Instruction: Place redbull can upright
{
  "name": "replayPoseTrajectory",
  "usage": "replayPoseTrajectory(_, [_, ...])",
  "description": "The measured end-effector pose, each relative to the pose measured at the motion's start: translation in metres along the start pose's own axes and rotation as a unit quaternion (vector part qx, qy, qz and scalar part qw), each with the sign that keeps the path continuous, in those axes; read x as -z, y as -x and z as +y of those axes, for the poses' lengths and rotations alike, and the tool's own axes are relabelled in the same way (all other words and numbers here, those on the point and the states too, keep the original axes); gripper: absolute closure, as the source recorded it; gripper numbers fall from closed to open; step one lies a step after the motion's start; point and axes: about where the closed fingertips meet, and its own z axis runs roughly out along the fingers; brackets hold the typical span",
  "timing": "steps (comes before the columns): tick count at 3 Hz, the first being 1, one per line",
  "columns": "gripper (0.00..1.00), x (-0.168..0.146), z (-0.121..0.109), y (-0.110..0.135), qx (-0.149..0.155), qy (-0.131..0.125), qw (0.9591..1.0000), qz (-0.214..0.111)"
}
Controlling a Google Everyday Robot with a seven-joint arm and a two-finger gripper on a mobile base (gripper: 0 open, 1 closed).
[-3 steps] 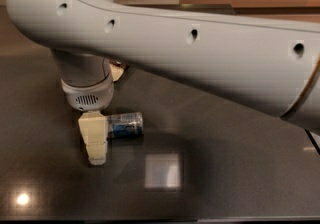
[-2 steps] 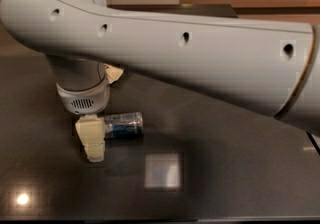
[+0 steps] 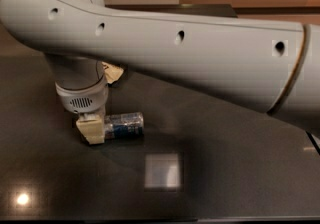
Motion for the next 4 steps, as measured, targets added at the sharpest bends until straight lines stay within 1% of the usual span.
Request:
replayPoseTrajectory(1, [0.88,0.018,-0.008,-0.01,-0.011,-0.003,0.9995,-0.029])
replayPoseTrajectory(2, [1.0,0.046,-0.018,-0.028,-0.024,-0.006,0.996,-0.086])
replayPoseTrajectory(3, [1.0,0.07,-0.028,-0.047,-0.033,0.0,0.9868,-0.159])
replayPoseTrajectory(4, [1.0,0.089,-0.039,-0.065,-0.045,0.002,0.9686,-0.244])
